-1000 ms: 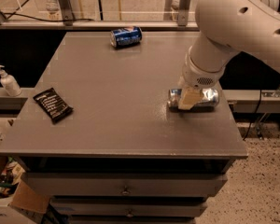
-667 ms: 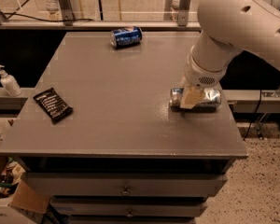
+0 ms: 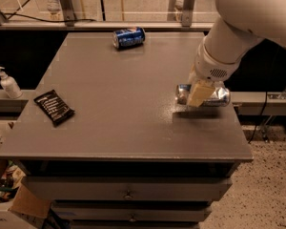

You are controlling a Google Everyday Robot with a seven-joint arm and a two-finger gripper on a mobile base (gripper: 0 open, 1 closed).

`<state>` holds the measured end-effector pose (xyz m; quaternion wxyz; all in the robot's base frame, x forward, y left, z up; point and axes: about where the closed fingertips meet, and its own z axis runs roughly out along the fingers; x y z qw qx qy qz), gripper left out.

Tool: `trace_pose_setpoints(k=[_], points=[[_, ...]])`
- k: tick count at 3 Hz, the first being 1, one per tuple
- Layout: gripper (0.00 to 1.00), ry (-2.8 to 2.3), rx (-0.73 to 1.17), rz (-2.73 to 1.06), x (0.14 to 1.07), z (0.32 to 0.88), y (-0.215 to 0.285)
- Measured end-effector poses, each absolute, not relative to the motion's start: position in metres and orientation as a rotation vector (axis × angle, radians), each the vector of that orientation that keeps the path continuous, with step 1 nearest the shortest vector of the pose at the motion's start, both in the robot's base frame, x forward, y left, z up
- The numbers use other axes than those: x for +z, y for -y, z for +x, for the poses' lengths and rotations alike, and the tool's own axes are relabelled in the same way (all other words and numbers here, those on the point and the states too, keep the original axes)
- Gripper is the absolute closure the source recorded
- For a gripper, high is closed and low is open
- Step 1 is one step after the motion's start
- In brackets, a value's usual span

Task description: Place redbull can upright

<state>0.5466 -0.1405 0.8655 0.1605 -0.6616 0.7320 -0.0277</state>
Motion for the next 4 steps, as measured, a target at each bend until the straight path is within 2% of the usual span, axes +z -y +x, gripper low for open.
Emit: trace_pose_setpoints(k=[2, 3, 4], points=[[1.00, -2.037, 0.060, -1.741, 0.919, 0.563, 0.134], [1.00, -1.977, 0.224, -1.612, 0.949, 0.572, 0.125], [1.00, -1.799, 0.619, -1.328, 0.964, 0.580, 0.100]])
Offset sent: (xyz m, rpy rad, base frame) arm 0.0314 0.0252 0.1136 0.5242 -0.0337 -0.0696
